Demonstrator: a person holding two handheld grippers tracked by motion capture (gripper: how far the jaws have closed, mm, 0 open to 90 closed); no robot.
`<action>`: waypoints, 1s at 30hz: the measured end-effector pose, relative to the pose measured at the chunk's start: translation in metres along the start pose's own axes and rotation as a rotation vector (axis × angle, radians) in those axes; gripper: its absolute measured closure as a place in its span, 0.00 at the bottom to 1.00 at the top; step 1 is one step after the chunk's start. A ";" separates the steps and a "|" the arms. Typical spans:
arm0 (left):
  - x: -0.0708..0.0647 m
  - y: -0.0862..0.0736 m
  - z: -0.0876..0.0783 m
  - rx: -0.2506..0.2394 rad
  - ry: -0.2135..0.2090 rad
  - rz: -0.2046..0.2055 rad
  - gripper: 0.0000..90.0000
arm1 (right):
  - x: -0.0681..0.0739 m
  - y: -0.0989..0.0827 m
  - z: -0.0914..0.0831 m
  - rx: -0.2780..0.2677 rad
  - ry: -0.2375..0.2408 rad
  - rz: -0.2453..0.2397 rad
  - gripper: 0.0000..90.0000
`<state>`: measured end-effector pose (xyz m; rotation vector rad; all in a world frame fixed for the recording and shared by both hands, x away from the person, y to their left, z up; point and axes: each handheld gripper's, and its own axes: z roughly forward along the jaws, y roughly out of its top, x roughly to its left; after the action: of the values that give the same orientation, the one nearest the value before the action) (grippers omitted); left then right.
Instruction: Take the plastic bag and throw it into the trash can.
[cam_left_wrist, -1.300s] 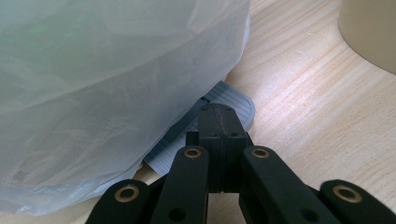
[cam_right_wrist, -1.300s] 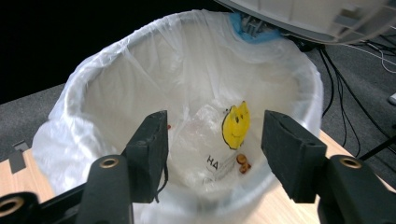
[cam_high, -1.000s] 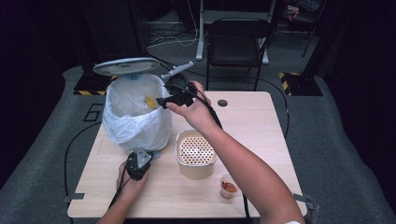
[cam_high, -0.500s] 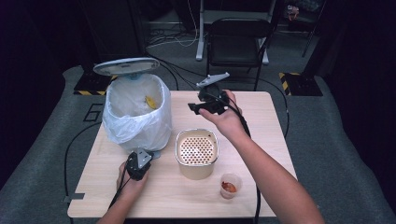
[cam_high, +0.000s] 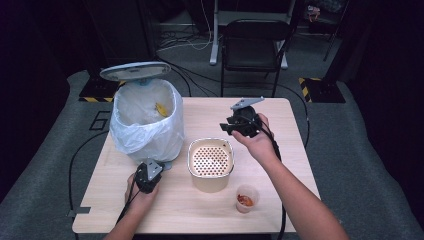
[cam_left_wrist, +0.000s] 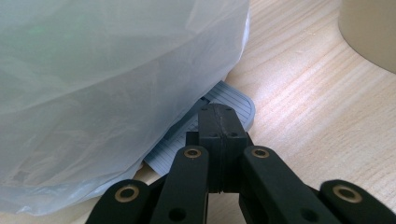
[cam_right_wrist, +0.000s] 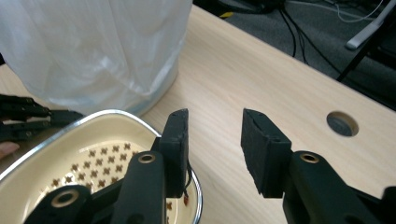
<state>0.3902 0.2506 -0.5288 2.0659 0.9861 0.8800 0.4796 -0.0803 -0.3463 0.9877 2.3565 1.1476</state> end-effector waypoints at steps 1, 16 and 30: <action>0.000 0.000 -0.001 0.009 -0.006 0.003 1.00 | -0.001 -0.004 0.001 0.005 -0.001 -0.001 0.70; 0.000 0.000 0.000 0.006 -0.001 0.007 1.00 | -0.005 -0.040 0.012 0.031 0.050 0.049 0.79; -0.001 0.000 0.000 0.002 0.000 0.001 1.00 | -0.003 -0.054 0.023 0.061 0.081 0.063 0.90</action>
<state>0.3899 0.2501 -0.5287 2.0684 0.9862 0.8795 0.4711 -0.0932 -0.4033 1.0620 2.4535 1.1652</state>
